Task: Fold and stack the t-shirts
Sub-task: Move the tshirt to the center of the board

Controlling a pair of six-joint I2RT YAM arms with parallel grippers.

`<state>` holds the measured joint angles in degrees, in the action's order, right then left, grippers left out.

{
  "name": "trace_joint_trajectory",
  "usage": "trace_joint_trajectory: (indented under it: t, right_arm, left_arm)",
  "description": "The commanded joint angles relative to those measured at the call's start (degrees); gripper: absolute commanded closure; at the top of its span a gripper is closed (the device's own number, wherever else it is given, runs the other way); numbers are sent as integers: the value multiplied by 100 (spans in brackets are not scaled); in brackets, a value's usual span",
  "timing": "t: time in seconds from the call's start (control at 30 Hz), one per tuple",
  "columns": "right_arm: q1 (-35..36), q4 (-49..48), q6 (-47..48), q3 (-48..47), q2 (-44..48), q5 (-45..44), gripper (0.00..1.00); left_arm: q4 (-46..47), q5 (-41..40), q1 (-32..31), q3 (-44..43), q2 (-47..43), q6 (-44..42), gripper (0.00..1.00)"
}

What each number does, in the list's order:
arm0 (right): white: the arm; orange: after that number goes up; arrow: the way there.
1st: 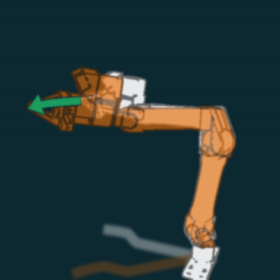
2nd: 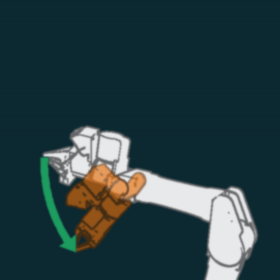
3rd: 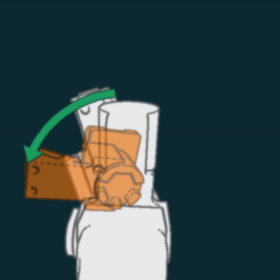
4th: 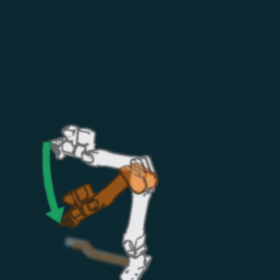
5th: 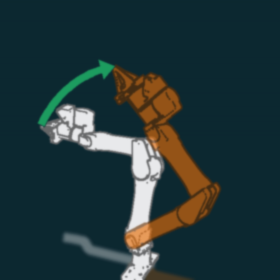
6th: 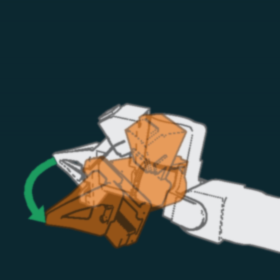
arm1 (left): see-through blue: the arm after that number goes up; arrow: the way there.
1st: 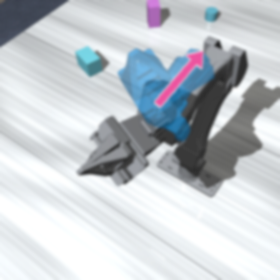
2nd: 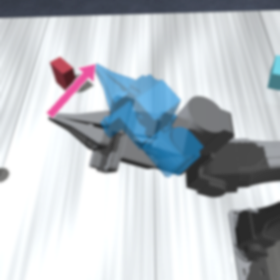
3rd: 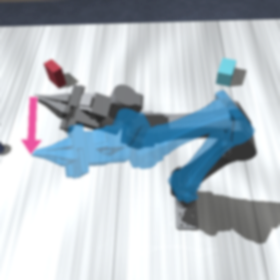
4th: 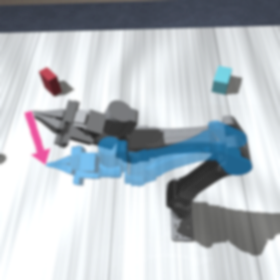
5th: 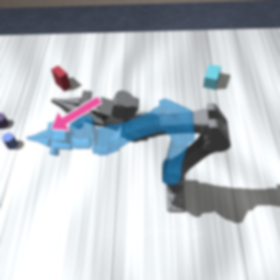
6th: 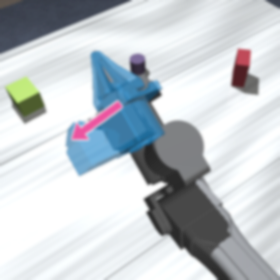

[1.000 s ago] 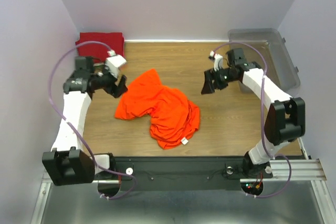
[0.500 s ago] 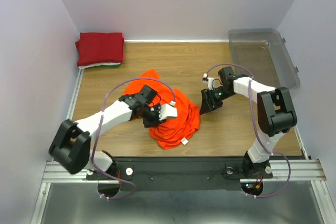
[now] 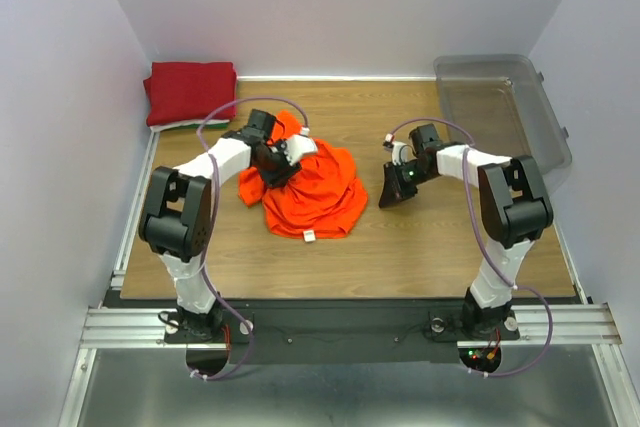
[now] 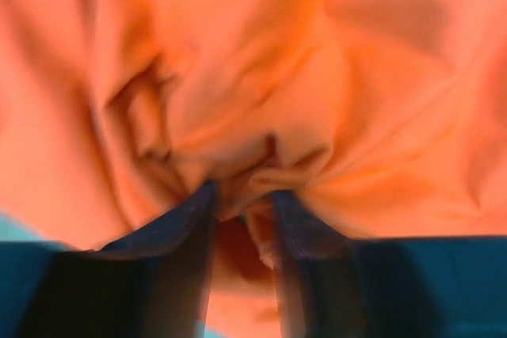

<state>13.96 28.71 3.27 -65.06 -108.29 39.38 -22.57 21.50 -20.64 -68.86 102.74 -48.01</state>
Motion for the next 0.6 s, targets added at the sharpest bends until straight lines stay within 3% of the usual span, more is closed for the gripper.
trace_joint_trajectory:
  t: [0.0, 0.07, 0.1, 0.13, 0.27, 0.4, 0.57]
  right_arm:
    - [28, -401, 208, -323, 729, -228, 72]
    - [37, -392, 682, -262, 1054, -202, 59]
    - [46, -392, 1032, -210, 1404, -202, 47]
    - [63, -392, 1201, -166, 1538, -193, 44]
    - [484, -375, 1913, 63, 1873, -499, 39]
    - [1318, -410, 2703, 221, 1812, -966, 34]
    - [1943, -673, 3197, 309, 1592, -1361, 28]
  left_arm:
    - [-617, 399, 289, -523, -499, -367, 40]
    - [-740, 460, 394, -392, -833, -481, 34]
    - [-810, 522, 438, -200, -1191, -542, 34]
    - [-880, 548, 473, -76, -1369, -699, 34]
    - [-1118, 619, 465, 741, -2186, -1104, 34]
    - [-1100, 749, 465, 1496, -2416, -1543, 34]
    - [-610, 1102, 465, 2183, -2837, -2335, 28]
